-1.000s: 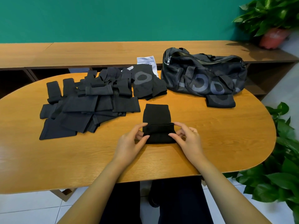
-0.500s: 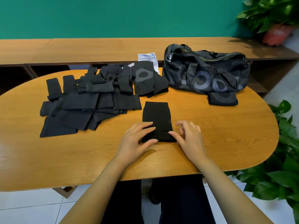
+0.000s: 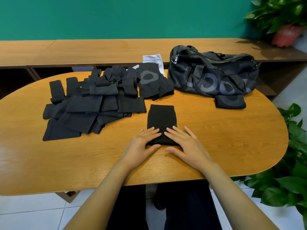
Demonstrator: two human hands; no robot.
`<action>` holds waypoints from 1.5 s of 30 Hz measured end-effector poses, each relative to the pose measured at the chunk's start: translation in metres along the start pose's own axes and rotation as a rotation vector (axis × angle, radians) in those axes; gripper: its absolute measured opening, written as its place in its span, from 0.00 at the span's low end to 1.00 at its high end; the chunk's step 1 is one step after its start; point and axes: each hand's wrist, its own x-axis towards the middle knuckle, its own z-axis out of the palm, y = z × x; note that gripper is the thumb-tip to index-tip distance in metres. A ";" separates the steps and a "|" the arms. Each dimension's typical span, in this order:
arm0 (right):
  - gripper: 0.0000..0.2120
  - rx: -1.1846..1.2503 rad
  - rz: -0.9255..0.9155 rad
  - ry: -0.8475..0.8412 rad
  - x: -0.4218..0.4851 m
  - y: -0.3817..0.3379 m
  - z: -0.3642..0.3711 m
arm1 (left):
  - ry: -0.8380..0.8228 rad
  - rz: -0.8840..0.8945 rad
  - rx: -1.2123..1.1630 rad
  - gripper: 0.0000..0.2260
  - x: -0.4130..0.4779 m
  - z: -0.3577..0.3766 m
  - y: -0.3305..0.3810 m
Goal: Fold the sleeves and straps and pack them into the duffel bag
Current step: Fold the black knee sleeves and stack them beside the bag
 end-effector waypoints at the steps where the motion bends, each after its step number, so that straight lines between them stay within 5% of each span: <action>1: 0.35 -0.002 -0.005 0.006 0.000 0.000 0.000 | 0.012 0.002 -0.004 0.20 -0.001 0.000 0.000; 15: 0.22 0.158 -0.009 0.204 -0.005 0.001 -0.001 | 0.104 0.053 0.002 0.24 -0.009 -0.004 0.008; 20: 0.18 0.214 0.004 0.226 -0.002 -0.002 -0.008 | 0.117 0.034 -0.046 0.19 -0.010 -0.006 0.011; 31: 0.22 0.425 0.275 0.303 0.020 -0.015 -0.004 | 0.274 -0.285 -0.126 0.29 0.000 0.005 0.016; 37: 0.22 0.248 0.314 0.340 0.021 -0.019 -0.008 | 0.417 -0.149 0.055 0.26 0.001 0.005 0.016; 41: 0.18 0.139 0.248 0.388 0.023 -0.014 -0.003 | 0.231 0.081 0.181 0.22 -0.001 0.006 0.016; 45: 0.21 0.093 0.258 0.385 0.025 -0.010 0.003 | -0.035 -0.008 0.249 0.25 0.003 0.005 0.020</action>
